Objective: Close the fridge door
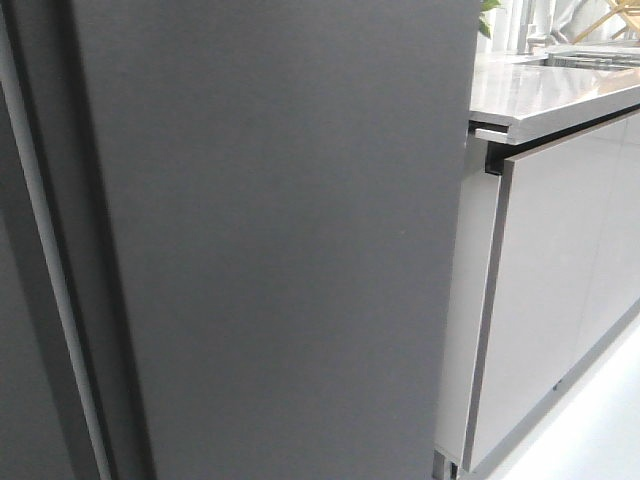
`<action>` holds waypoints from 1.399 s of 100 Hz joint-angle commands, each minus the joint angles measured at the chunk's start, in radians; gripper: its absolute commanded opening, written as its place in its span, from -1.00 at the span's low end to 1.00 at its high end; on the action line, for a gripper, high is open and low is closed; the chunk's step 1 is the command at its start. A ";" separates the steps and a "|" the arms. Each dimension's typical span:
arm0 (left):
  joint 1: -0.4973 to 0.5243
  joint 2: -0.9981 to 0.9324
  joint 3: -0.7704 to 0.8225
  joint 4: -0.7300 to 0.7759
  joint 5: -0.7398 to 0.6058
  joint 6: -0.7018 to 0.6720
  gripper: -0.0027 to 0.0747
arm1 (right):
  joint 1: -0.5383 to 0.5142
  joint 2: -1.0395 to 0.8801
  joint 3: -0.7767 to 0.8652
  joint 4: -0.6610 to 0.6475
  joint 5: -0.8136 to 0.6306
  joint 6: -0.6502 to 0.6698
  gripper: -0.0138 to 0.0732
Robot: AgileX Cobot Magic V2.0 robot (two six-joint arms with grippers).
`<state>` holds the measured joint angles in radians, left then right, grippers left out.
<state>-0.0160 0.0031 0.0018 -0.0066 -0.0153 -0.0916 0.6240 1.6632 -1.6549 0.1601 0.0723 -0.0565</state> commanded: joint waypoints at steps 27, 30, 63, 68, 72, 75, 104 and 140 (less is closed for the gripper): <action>-0.008 0.019 0.028 -0.002 -0.077 -0.004 -0.99 | -0.021 -0.024 -0.050 -0.037 -0.066 -0.002 -0.86; -0.008 0.019 0.028 -0.002 -0.077 -0.004 -0.99 | -0.025 -0.024 -0.050 -0.044 -0.055 -0.002 -0.86; -0.008 0.019 0.028 -0.002 -0.077 -0.004 -0.99 | -0.123 -0.171 0.109 -0.057 -0.072 -0.002 -0.86; -0.008 0.019 0.028 -0.002 -0.077 -0.004 -0.99 | -0.140 -0.204 0.149 -0.057 -0.101 -0.002 -0.86; -0.008 0.019 0.028 -0.002 -0.077 -0.004 -0.98 | -0.162 -0.243 0.192 -0.057 -0.128 -0.002 -0.86; -0.008 0.019 0.028 -0.002 -0.077 -0.004 -0.99 | -0.170 -0.260 0.221 -0.057 -0.135 -0.002 -0.86; -0.008 0.019 0.028 -0.002 -0.077 -0.004 -0.99 | -0.305 -0.491 0.514 -0.057 -0.176 -0.002 -0.86; -0.008 0.019 0.028 -0.002 -0.077 -0.004 -0.99 | -0.487 -0.827 0.844 -0.057 -0.208 -0.002 -0.86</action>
<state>-0.0160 0.0031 0.0018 -0.0066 -0.0153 -0.0916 0.1795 0.9321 -0.8517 0.1143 -0.0481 -0.0565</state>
